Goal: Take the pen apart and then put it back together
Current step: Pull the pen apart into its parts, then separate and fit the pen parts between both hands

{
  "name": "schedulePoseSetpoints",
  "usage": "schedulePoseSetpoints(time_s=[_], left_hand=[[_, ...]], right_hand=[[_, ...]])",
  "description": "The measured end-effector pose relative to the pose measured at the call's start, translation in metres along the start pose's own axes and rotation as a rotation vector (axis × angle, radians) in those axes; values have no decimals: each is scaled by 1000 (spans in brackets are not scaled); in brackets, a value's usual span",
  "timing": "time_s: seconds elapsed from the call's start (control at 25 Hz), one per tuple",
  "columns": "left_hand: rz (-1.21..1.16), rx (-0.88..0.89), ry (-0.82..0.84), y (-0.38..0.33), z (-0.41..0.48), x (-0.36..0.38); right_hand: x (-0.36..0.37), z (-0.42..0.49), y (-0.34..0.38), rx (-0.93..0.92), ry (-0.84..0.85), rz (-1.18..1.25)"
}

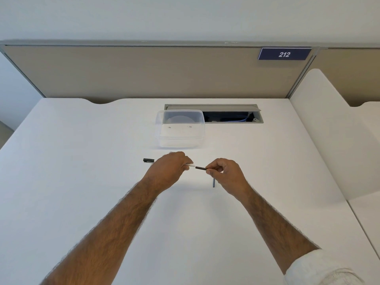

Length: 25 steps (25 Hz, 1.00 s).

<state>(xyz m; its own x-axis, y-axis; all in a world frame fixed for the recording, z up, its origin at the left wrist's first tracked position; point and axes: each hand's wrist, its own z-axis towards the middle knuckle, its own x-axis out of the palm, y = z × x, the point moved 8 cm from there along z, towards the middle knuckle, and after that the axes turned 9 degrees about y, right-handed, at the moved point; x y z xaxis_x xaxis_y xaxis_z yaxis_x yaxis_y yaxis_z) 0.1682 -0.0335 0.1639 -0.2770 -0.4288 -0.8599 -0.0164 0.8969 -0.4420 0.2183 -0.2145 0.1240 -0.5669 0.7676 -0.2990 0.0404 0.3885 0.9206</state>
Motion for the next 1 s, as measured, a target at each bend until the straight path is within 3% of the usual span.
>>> schedulePoseSetpoints(time_s=[0.24,0.4,0.72,1.0], left_hand=[[97,-60,-82,9,-7,-3],[123,-118,-48,19,-9,11],[120,-147,25,34,-9,32],[109,-166,42,40,-10,42]], right_hand=[[-12,-7,-22,69,-243,-63],[12,0,-35,140,-383,-246],[55,26,-41,192,-419,-763],[64,28,-50,257,-379,-844]])
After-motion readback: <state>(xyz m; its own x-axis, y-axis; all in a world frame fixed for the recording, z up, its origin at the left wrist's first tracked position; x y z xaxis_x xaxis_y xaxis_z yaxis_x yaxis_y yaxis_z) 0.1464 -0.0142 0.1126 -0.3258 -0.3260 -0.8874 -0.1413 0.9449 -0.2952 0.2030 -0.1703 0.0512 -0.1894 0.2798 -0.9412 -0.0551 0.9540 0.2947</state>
